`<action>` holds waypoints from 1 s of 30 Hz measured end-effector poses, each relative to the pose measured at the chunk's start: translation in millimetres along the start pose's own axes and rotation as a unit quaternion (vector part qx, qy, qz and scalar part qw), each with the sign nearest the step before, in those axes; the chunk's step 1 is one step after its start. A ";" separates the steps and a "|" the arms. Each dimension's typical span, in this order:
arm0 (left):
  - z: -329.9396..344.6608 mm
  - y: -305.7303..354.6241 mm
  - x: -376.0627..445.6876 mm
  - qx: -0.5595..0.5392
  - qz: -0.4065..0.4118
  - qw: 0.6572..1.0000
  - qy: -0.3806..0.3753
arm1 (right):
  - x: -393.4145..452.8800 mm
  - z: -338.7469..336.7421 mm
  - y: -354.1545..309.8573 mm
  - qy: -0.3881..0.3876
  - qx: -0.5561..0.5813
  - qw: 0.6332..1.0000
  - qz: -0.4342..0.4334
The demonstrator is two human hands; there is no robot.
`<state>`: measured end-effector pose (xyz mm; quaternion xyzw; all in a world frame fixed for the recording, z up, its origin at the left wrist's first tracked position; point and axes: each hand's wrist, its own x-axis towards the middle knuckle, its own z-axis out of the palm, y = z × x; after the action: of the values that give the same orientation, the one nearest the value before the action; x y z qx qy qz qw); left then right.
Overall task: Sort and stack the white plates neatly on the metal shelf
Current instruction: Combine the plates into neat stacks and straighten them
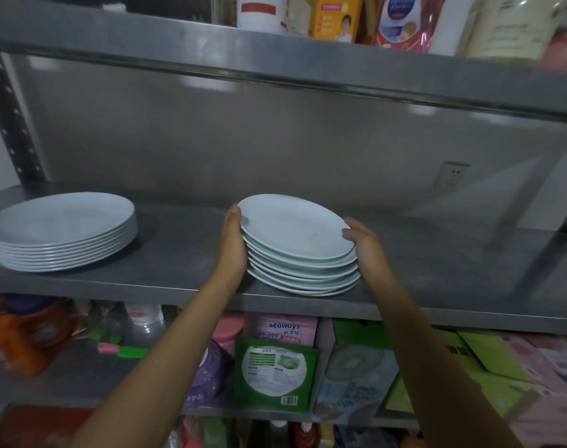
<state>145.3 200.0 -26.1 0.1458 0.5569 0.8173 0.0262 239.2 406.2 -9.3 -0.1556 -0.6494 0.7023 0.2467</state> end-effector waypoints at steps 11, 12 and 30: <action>-27.6 -32.2 60.1 0.046 -0.068 0.996 -0.024 | -10.3 -10.1 -5.1 0.041 0.030 0.999 -0.018; -22.7 -28.6 54.9 0.054 -0.063 0.996 -0.031 | -7.3 -12.1 -1.1 0.030 0.032 0.999 -0.016; 2.3 -10.1 15.6 0.020 -0.090 0.993 -0.074 | -0.7 -23.0 4.8 0.029 0.033 0.999 -0.002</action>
<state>129.8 209.1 -31.3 0.1560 0.5805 0.7872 0.1381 251.4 424.8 -16.5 -0.1666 -0.6187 0.7181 0.2715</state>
